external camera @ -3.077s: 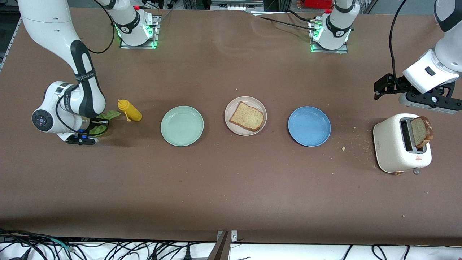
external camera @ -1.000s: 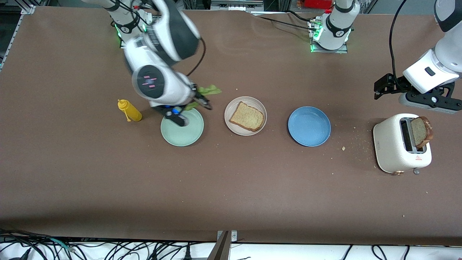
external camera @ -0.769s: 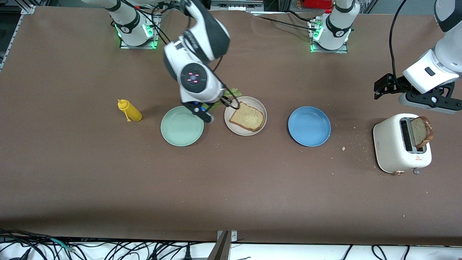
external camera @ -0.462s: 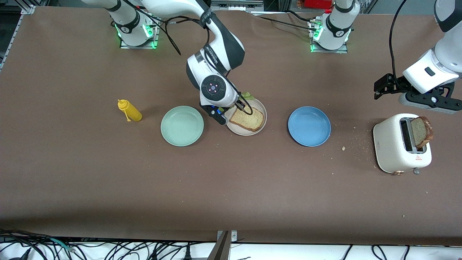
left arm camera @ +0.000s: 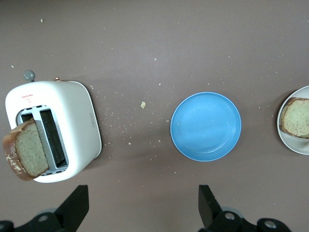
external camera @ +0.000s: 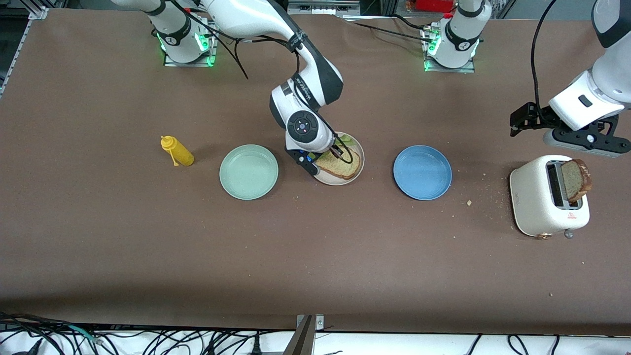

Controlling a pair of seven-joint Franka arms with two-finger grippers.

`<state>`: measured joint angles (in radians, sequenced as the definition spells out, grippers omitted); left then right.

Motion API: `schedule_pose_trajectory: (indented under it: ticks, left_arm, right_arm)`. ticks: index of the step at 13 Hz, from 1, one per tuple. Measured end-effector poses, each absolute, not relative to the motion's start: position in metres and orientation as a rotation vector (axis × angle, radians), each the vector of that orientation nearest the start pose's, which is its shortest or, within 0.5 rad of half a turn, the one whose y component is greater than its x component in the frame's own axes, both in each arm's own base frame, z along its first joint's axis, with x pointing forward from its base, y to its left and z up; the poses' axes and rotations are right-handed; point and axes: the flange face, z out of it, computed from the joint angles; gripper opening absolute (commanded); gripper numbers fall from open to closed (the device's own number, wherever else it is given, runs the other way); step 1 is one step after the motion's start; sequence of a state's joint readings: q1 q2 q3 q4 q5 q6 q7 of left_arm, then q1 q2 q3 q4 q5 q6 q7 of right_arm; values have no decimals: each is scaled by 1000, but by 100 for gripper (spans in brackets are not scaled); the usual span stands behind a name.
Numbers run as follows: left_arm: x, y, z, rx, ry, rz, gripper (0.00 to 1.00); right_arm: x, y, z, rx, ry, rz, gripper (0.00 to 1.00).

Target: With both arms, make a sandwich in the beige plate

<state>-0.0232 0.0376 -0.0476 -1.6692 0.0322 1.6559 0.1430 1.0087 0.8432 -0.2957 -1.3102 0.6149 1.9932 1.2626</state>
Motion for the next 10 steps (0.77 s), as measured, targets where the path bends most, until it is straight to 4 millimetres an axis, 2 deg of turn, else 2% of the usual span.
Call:
schedule_pose_trajectory:
  ticks: [2,4,6,7,8,9,10]
  left_arm:
    - [570,-33,558,-3095,328,98,100]
    - [573,-17,549,-3100,298,123,100]
    - [579,15,532,-3109,258,172,100]
    - [582,39,519,-3116,216,205,100]
    - [585,65,505,-3124,185,231,100]
    - [589,94,491,-3130,166,238,100]
    - [592,122,475,-3134,161,232,100]
  right_arm:
    - [496,547,231,-2795,1116,478,0]
    - [497,549,227,-2777,1115,446,0]
    - [502,551,226,-2748,1116,394,0]
    - [504,552,224,-2736,1116,373,6]
    - [504,552,221,-2731,1117,359,40]
    - [504,553,216,-2730,1116,350,83]
    - [503,554,212,-2731,1116,346,99]
